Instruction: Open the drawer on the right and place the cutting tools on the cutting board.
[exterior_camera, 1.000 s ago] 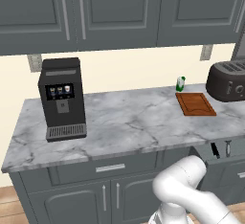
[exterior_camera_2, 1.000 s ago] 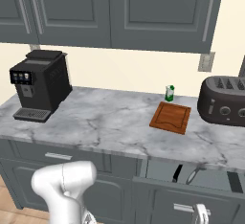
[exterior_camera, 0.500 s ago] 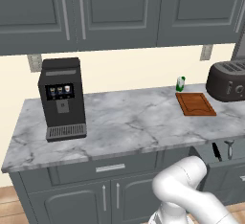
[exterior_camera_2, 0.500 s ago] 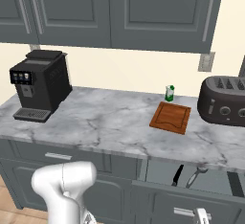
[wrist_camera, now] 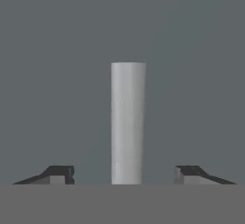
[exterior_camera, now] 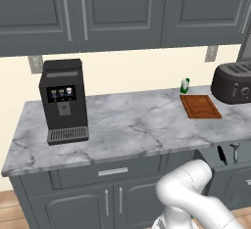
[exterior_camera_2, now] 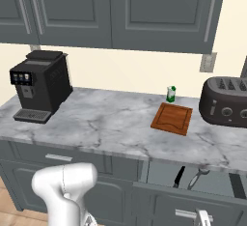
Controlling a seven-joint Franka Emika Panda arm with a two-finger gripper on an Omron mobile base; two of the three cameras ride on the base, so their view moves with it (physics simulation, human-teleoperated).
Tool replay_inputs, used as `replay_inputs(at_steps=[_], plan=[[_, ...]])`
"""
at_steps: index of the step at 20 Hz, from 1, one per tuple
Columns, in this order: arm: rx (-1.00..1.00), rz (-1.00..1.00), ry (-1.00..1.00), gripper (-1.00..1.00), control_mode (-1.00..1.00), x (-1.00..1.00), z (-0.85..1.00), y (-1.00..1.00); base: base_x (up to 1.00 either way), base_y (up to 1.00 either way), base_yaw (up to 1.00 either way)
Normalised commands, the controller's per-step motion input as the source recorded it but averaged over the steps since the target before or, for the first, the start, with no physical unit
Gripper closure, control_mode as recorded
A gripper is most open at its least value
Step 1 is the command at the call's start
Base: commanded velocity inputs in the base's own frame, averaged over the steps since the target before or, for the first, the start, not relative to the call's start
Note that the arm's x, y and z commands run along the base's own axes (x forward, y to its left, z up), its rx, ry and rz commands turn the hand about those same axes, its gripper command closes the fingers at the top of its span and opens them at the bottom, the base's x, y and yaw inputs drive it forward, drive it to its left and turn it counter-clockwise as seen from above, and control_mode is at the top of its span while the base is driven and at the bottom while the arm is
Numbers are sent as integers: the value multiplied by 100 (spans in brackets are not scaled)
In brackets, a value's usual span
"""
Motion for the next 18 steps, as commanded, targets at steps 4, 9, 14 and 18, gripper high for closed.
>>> replay_inputs(at_steps=[4,9,14,18], plan=[[0,0,0,-100,-100,-5,7,0,0,0,0],[0,0,-1,-100,-100,-31,14,0,0,0,0],[0,1,0,-100,-100,-47,30,0,0,0,0],[-1,7,0,-100,-100,-25,54,0,0,0,0]])
